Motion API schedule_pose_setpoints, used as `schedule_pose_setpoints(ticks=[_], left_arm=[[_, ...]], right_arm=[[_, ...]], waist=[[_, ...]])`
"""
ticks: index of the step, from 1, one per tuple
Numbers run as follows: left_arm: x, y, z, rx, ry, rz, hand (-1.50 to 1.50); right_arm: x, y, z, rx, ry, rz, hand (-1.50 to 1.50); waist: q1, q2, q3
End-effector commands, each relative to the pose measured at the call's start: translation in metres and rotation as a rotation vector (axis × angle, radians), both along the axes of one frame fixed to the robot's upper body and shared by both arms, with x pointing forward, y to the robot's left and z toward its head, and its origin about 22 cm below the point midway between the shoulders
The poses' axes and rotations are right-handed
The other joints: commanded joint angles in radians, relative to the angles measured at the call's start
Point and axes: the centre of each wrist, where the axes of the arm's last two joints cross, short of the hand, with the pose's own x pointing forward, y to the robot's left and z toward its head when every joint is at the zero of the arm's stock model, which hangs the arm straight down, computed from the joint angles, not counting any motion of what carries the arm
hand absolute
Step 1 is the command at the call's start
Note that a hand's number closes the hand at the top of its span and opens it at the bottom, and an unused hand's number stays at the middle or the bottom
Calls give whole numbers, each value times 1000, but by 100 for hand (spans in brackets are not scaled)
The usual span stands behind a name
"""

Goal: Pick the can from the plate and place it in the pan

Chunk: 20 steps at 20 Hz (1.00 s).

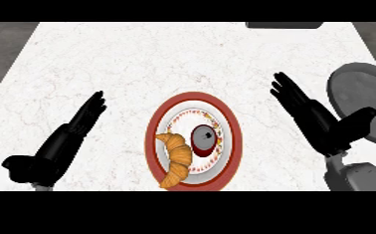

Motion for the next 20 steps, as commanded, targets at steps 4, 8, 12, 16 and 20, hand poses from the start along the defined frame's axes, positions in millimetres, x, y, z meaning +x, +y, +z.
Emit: schedule_pose_setpoints(ticks=[4,8,12,16,20], left_arm=[[32,-2,27,97,-55,72,0],[28,-3,18,114,-18,47,0],[38,-17,21,108,27,89,0],[52,-8,30,104,31,97,0],[43,-20,20,128,21,100,0]], right_arm=[[51,42,25,-161,97,-200,-150],[41,-25,23,-921,9,-179,150],[18,72,-27,-626,-19,-478,-150],[-22,102,-36,-654,42,-416,-150],[-8,107,-3,-915,158,-261,-150]], waist=[[13,6,1],[39,5,-29],[-21,-4,1],[-19,-3,1],[-13,-7,-1]])
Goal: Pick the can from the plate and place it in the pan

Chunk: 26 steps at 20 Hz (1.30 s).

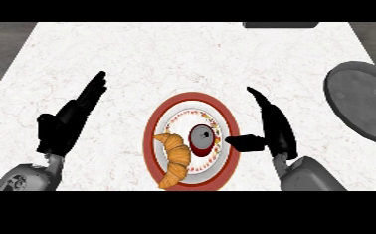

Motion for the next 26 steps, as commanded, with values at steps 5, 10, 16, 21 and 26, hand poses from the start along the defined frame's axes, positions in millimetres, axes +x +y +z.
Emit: schedule_pose_setpoints(ticks=[5,10,16,21,26], left_arm=[[13,-6,11,7,1,-10,0],[12,-24,6,0,-2,-9,0],[14,-16,11,1,-2,-31,0],[7,-13,1,1,18,-19,0],[15,-9,3,-6,-1,-1,0]], right_arm=[[33,28,77,-321,242,106,-150],[40,57,78,-414,537,262,-150],[62,105,92,-396,723,339,-150],[72,122,85,-435,773,318,-150],[69,141,88,-516,793,315,-150]], waist=[[14,1,-1],[28,5,-1],[41,6,-1],[29,4,1],[11,2,0]])
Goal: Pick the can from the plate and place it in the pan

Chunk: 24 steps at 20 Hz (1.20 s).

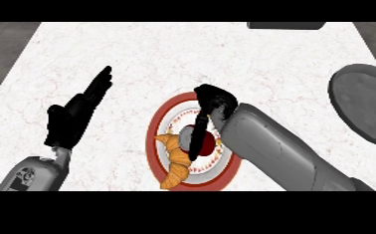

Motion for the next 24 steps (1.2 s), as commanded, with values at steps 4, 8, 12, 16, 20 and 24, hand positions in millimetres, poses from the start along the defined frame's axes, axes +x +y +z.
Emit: schedule_pose_setpoints(ticks=[4,8,12,16,20,24], left_arm=[[0,0,5,6,-6,4,0],[2,12,11,-8,-3,9,0],[3,8,10,0,1,19,0],[-7,1,-14,-22,2,19,0],[-8,-5,1,0,5,10,0],[-11,2,-1,-5,3,-24,0]], right_arm=[[-3,13,-12,-284,121,-24,-150],[-12,35,-10,-284,112,-16,-150],[-14,26,-23,-287,129,-10,-150],[-16,9,-45,-287,108,-41,-150],[-15,20,-42,-280,101,-40,-150],[-16,20,-59,-246,135,63,150]], waist=[[-17,-4,1],[-13,-5,1],[-22,-4,2],[-24,-2,1],[-14,-3,2],[-4,2,2]])
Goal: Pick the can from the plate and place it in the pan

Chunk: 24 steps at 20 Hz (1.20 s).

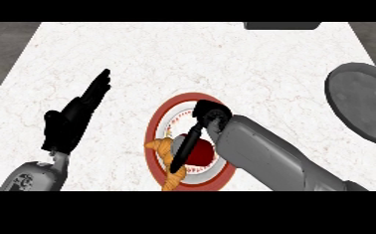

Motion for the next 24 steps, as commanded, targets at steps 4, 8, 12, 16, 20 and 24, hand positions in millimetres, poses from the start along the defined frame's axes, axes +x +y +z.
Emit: schedule_pose_setpoints(ticks=[4,8,12,16,20,24], left_arm=[[-7,5,-7,-11,10,12,0],[5,-11,8,6,-17,9,0],[8,6,4,-5,1,8,0],[-1,21,-7,-8,19,57,0],[-11,17,-16,-24,50,115,0],[-10,37,-6,0,33,133,0]], right_arm=[[-17,22,-8,-160,101,29,150],[-12,17,-23,-142,87,23,150],[-14,10,-24,-157,31,33,150],[-57,-34,-16,-47,-258,124,150],[-70,-82,2,28,-510,208,150],[-90,-119,36,66,-749,204,150]], waist=[[3,10,-1],[1,12,0],[-1,12,0],[-53,-6,0],[-118,-33,3],[-116,-26,2]])
